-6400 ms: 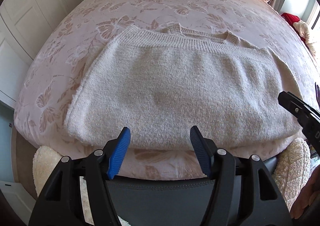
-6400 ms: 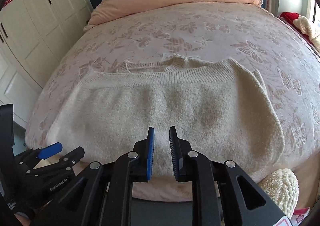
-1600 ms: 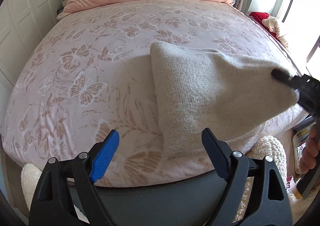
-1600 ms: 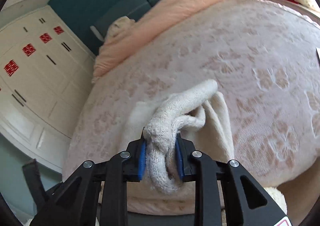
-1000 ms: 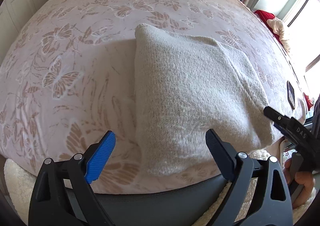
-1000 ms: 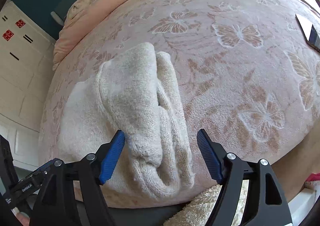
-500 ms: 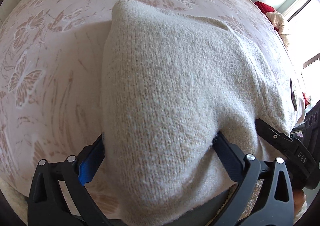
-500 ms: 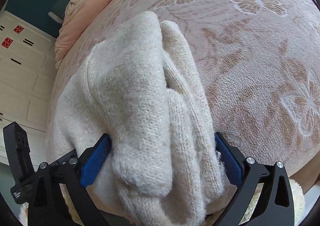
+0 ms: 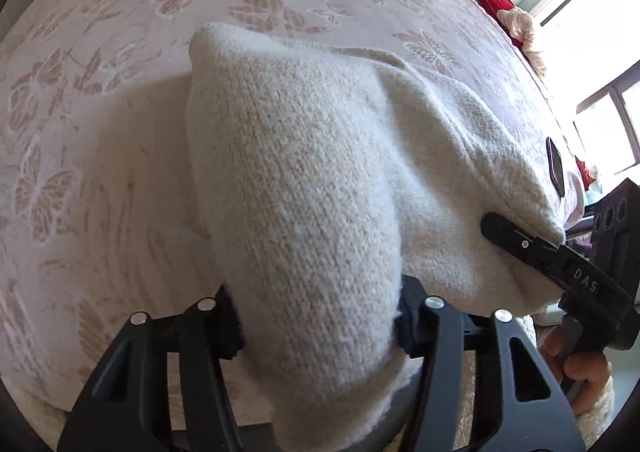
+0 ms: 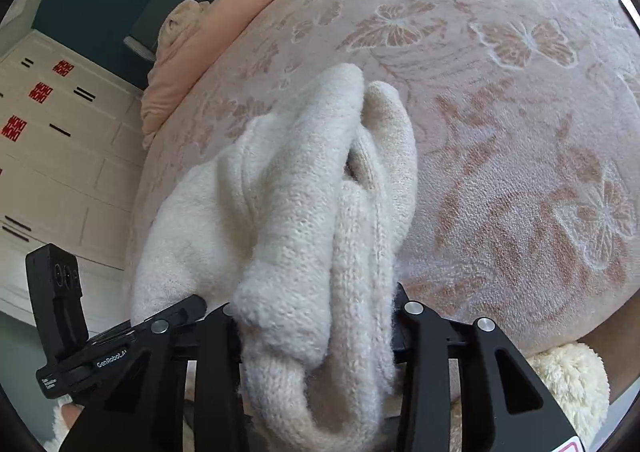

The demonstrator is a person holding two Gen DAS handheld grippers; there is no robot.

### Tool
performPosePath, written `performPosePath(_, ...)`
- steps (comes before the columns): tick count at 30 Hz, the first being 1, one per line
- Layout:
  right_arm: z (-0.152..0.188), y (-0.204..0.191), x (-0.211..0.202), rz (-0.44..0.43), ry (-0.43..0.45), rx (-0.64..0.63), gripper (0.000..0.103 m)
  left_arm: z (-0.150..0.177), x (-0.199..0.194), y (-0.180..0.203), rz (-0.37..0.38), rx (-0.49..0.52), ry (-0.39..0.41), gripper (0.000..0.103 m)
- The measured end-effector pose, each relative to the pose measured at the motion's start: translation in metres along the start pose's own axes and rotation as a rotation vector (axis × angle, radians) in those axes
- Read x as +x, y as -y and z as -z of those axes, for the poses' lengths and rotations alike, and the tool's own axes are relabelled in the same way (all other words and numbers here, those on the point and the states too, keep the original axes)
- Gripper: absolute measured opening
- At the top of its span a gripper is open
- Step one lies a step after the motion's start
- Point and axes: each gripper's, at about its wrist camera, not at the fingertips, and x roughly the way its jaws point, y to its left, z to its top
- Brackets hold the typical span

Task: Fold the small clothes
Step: 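Grasp the folded sweater with both tools and lift it up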

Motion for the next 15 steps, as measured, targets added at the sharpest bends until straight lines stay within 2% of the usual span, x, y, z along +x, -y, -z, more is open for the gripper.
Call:
performPosePath(4, 0.01, -0.021, -0.046, -0.016, 0.076, -0.021, 0.037, 0.002, -0.043, 0.027, -0.026, 0.084, 0.036, 0.048)
performPosePath(9, 0.024, -0.035, -0.106, -0.058, 0.189, -0.028, 0.037, 0.012, -0.098, 0.053, -0.001, 0.152, 0.107, 0.048)
performPosePath(15, 0.031, -0.07, -0.178, -0.098, 0.362, -0.094, 0.037, 0.014, -0.168, 0.084, 0.016, 0.248, 0.26, 0.049)
